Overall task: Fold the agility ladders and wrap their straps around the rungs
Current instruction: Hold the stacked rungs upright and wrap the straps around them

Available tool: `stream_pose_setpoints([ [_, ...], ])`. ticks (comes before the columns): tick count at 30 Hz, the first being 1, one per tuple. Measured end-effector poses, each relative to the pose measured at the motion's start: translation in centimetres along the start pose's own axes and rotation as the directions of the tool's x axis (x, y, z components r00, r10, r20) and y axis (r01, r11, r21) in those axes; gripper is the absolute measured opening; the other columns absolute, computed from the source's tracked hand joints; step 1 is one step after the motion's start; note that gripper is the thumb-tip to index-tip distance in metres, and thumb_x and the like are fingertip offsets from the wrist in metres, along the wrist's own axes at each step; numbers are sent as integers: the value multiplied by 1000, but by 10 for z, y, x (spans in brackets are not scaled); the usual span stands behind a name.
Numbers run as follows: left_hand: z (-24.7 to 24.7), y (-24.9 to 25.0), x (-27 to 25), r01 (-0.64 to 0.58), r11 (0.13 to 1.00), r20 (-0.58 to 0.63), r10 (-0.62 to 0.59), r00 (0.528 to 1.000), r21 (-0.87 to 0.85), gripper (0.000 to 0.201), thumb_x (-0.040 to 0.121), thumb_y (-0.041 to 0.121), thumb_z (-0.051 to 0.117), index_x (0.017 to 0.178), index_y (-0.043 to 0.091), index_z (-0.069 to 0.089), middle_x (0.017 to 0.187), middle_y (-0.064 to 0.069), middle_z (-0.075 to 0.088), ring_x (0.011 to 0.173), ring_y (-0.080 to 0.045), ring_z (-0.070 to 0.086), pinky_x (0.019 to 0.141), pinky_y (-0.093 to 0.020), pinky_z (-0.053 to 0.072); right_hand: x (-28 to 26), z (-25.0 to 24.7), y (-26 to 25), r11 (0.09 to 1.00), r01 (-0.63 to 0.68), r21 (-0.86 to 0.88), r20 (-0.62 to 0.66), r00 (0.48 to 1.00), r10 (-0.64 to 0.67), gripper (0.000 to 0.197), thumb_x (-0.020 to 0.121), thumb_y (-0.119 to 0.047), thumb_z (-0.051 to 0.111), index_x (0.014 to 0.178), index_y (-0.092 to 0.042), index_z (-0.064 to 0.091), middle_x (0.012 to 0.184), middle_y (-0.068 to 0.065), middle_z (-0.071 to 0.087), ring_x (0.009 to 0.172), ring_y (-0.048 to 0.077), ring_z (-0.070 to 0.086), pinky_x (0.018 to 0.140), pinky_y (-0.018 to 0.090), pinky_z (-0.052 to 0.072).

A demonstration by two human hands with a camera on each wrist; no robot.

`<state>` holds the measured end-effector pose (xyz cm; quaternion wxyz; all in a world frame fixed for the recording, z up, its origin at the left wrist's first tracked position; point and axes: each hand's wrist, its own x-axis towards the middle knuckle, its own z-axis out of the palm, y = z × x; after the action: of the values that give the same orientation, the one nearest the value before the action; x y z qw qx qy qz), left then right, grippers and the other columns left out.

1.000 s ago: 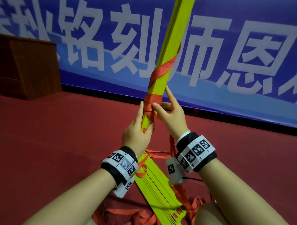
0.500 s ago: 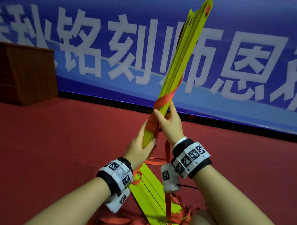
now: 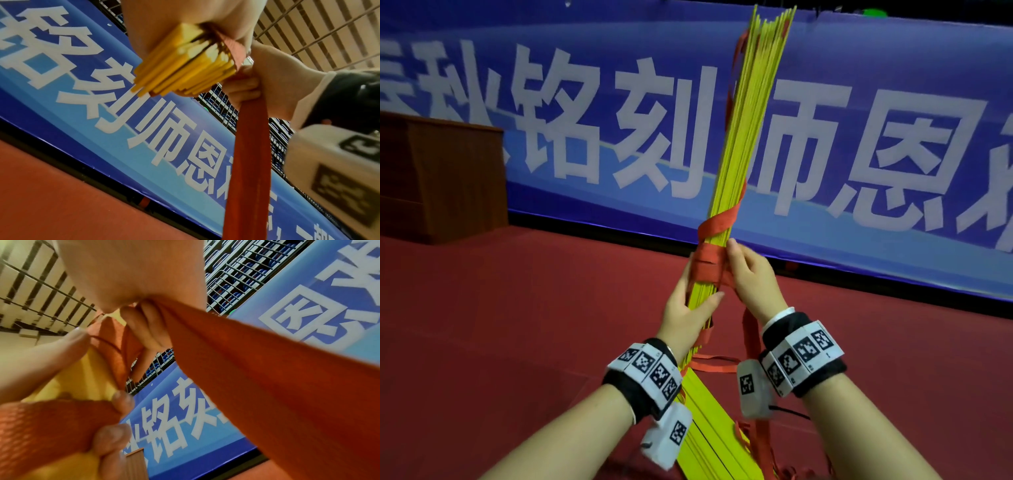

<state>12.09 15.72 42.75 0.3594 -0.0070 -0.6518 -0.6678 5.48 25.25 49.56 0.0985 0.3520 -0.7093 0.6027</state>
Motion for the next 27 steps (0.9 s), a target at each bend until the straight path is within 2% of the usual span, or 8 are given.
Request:
stream_pose_setpoints([
  [3,-7,-2,6,-13,1000,-54,14,998,15,68,88,8,69,145,29,39,68,24,66,56,5,56,53,-11,46,-5,-7,5,993,-44,-111,100,993,55,28,97,-25,54,84,-7,72,72,2,69,60,-6,54,61,18,41],
  [9,-21,-8,9,8,999,-112,-3,994,51,67,88,13,69,142,37,39,66,10,60,50,-7,53,51,-23,47,-8,-14,10,993,-27,-113,266,962,56,28,87,3,62,115,-2,66,102,5,68,59,-16,57,57,3,42],
  [11,-24,-10,10,17,998,-103,-10,995,65,67,88,15,69,141,40,38,67,11,61,53,-9,54,55,-26,49,-7,-9,13,988,-5,-154,212,977,38,27,87,2,63,112,-7,69,105,4,71,67,-17,59,65,3,43],
  [14,-24,-13,11,14,996,-97,-6,995,83,66,87,17,70,136,48,37,69,13,63,57,-9,57,61,-28,50,-5,-2,17,990,-135,-45,45,990,137,26,86,3,61,109,-5,70,74,-3,65,44,-6,50,48,7,36],
  [18,-17,-13,9,-10,996,-91,18,996,86,64,88,17,69,135,48,36,71,14,63,58,-6,57,63,-27,51,-2,0,17,891,-379,251,-40,915,401,29,86,7,55,109,-2,69,47,-3,42,35,6,28,36,16,24],
  [22,-14,-15,9,-30,981,-92,48,995,191,71,85,32,71,138,57,29,70,19,65,60,-1,59,65,-19,51,0,5,6,853,-356,382,-59,912,407,30,88,7,53,115,1,65,52,0,42,34,5,26,35,17,22],
  [24,-16,-15,7,-18,954,-103,51,993,299,76,75,54,65,132,73,18,74,15,68,66,-12,65,70,-34,56,-2,7,-1,871,-307,383,-82,928,363,29,93,1,52,120,-1,62,51,-3,43,33,3,28,34,16,23],
  [27,-20,-18,5,-88,787,-90,179,980,610,85,80,56,65,145,59,11,100,-7,69,89,-35,65,73,-43,53,-4,9,-10,870,-259,418,-98,940,327,36,96,-17,56,130,-8,52,72,1,57,31,-2,39,35,12,28],
])
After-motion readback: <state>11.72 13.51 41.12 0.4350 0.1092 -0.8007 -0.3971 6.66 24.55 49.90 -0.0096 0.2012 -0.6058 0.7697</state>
